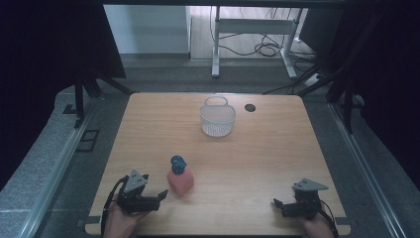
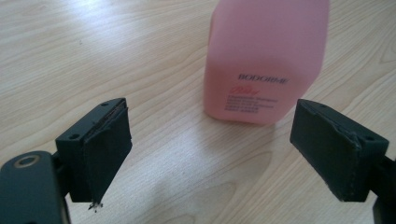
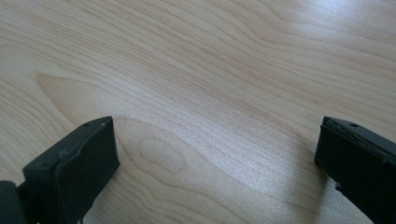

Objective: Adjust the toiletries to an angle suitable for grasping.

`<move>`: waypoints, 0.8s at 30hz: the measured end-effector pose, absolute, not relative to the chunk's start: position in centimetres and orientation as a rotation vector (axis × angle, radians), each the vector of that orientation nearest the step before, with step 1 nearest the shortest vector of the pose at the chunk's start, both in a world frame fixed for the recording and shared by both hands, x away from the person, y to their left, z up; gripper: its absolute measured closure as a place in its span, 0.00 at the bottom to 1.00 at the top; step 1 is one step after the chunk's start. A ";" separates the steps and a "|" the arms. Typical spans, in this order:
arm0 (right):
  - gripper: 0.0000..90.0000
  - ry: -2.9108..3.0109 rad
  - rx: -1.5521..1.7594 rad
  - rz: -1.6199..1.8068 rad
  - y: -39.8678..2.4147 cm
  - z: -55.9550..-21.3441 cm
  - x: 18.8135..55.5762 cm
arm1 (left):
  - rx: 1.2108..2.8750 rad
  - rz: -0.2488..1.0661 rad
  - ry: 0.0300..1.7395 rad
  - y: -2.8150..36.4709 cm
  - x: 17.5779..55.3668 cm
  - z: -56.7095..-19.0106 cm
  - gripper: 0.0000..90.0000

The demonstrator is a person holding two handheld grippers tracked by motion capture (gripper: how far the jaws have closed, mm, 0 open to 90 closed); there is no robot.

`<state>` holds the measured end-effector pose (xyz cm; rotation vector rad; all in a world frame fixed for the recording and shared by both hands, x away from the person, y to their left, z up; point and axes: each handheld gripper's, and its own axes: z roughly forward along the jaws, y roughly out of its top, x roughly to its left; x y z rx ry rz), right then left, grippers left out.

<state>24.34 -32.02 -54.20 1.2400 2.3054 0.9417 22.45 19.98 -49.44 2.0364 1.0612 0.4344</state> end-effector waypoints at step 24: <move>0.00 2.306 1.240 0.942 -32.0 -54.2 24.3 | 2.071 0.392 0.970 17.2 24.2 -45.6 0.23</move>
